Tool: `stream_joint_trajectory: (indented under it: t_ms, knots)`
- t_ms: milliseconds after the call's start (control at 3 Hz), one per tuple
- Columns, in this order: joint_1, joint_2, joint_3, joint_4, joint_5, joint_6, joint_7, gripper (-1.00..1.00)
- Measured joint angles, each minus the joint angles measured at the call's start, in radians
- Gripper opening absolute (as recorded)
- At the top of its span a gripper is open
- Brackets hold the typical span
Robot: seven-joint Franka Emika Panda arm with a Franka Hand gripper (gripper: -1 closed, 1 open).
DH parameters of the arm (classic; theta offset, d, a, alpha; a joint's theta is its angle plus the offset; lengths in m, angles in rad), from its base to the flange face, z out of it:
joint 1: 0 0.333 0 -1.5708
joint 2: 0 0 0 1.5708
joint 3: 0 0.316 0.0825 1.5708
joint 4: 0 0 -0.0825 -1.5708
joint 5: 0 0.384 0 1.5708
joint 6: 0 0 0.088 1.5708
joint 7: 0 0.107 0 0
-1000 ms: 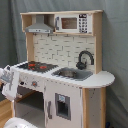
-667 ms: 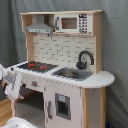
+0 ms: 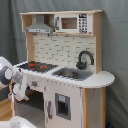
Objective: Play with the kitchen
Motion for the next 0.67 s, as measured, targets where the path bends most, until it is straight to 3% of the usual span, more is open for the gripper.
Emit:
stream_joint_trajectory:
  t_ms: [667]
  knots:
    - [-0.052,0.158,0.024,0.021,0.016,0.089,-0.07,1.0]
